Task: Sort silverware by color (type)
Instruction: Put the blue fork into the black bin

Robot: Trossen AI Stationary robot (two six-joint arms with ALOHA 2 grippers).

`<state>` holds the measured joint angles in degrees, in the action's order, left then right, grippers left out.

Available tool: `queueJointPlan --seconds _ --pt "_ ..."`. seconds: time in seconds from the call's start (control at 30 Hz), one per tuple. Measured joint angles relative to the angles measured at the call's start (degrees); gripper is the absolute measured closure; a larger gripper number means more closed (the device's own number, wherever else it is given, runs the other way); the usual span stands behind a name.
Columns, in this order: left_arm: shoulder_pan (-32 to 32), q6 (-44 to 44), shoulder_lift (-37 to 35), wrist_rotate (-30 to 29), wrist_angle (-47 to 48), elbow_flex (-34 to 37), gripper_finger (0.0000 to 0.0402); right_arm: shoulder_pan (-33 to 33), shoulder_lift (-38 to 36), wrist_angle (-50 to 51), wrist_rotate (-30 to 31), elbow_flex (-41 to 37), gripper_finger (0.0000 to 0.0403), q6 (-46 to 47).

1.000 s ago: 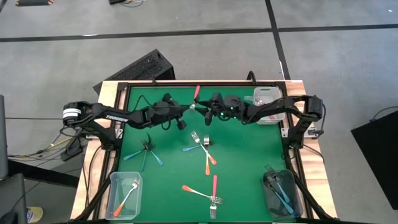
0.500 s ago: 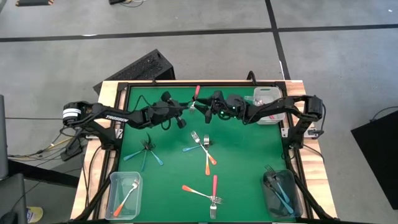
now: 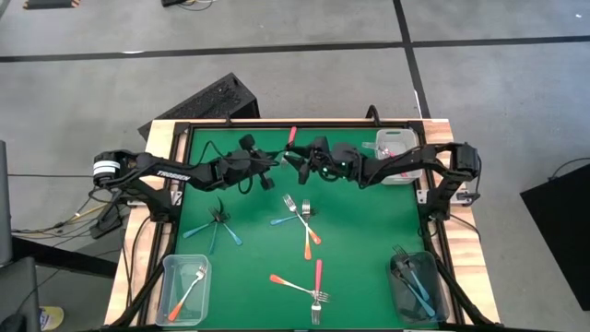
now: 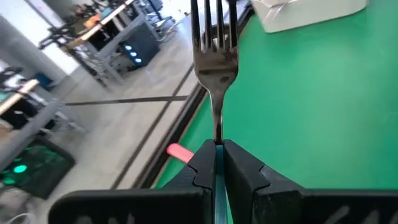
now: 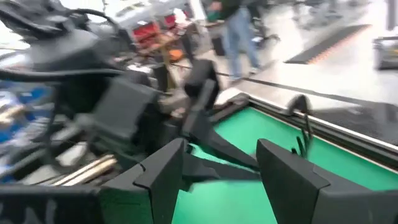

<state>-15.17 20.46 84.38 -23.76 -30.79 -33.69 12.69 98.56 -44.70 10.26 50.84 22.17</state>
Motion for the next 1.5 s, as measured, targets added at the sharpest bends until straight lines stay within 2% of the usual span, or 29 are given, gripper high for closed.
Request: queueJointPlan --seconds 0.13,0.2,0.43,0.6,0.8,0.93,1.17,1.3,1.5 --pt "0.1 0.1 0.0 -6.4 -0.3 0.0 0.0397 0.0 0.0 5.0 6.8 0.2 0.0175 1.1" --pt "0.2 0.1 0.0 -7.3 -0.3 0.0 0.0397 0.0 0.0 6.1 8.0 0.2 0.0175 1.7" --pt "0.6 -0.1 0.0 2.3 -3.0 0.0 0.0397 -0.2 0.0 3.6 6.1 0.2 0.0175 1.5" --pt "1.4 -0.1 0.0 2.5 -8.1 0.0 0.0397 -0.2 0.0 2.5 5.0 0.2 0.0175 1.1" --pt "2.6 -0.2 0.0 4.1 -9.2 0.0 0.0397 -0.2 0.0 2.4 6.4 0.2 0.0184 0.0" --pt "3.3 -0.1 0.0 4.0 -8.8 0.0 0.0397 -0.2 0.0 2.4 7.2 0.2 0.0220 -0.2" --pt "3.5 0.7 0.0 4.3 -8.7 0.0 0.0397 -0.2 0.0 2.0 7.3 0.2 0.0332 -1.7" --pt "3.5 -0.7 0.0 7.3 -8.7 0.0 0.0397 -0.3 -0.2 1.7 6.7 0.2 0.0379 -3.9" --pt "3.5 -4.1 0.0 7.9 -8.2 0.0 0.0397 -0.3 -0.2 2.8 6.3 0.2 0.0382 -4.7"
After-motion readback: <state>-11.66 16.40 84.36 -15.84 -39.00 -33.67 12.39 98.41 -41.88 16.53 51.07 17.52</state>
